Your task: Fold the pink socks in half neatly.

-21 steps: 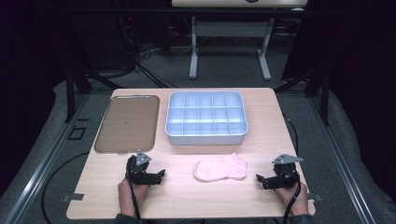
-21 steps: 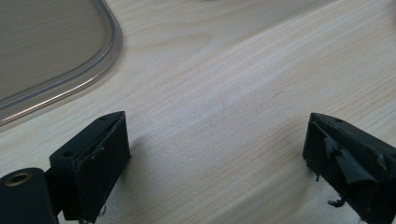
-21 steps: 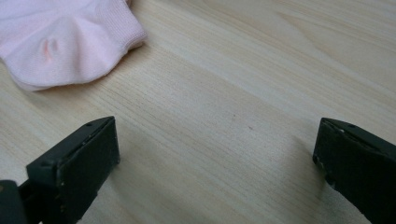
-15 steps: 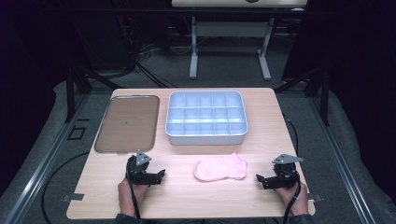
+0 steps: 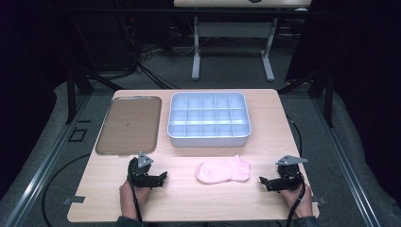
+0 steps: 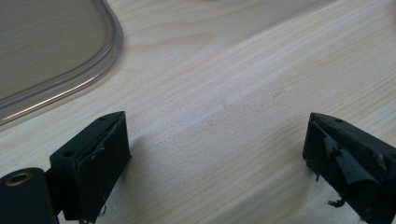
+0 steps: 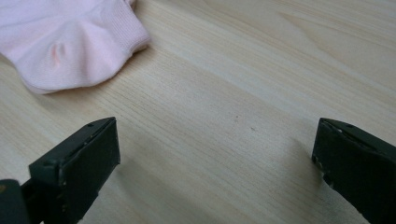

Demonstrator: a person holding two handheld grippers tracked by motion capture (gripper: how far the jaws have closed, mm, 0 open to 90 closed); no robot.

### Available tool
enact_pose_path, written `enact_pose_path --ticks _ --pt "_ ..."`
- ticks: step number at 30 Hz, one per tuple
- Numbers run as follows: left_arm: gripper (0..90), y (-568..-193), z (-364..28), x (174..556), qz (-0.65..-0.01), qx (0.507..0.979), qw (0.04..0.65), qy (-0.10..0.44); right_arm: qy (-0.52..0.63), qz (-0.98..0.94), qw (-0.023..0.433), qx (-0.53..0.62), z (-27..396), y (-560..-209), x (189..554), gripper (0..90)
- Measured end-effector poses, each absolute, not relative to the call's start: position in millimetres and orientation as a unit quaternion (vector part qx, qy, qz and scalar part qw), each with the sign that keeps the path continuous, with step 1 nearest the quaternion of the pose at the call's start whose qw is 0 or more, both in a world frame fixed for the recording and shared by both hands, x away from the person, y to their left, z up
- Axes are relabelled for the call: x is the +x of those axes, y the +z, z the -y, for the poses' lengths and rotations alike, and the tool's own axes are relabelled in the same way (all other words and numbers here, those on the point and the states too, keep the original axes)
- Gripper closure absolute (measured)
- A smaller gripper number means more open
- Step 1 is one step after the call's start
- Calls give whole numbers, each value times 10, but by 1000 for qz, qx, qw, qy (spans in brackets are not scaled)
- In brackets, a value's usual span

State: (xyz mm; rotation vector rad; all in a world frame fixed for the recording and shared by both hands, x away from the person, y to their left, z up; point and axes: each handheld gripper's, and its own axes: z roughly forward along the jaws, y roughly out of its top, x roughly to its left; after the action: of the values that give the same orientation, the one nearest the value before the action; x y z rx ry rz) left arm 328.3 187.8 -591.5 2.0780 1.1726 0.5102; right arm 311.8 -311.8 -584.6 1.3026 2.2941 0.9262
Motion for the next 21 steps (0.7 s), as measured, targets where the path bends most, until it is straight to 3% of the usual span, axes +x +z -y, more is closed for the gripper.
enact_pose_path --ticks 21 --pt "72 -5915 -1878 3282 -451 800 344 197 346 -831 163 405 2732 -5447 3122 0"
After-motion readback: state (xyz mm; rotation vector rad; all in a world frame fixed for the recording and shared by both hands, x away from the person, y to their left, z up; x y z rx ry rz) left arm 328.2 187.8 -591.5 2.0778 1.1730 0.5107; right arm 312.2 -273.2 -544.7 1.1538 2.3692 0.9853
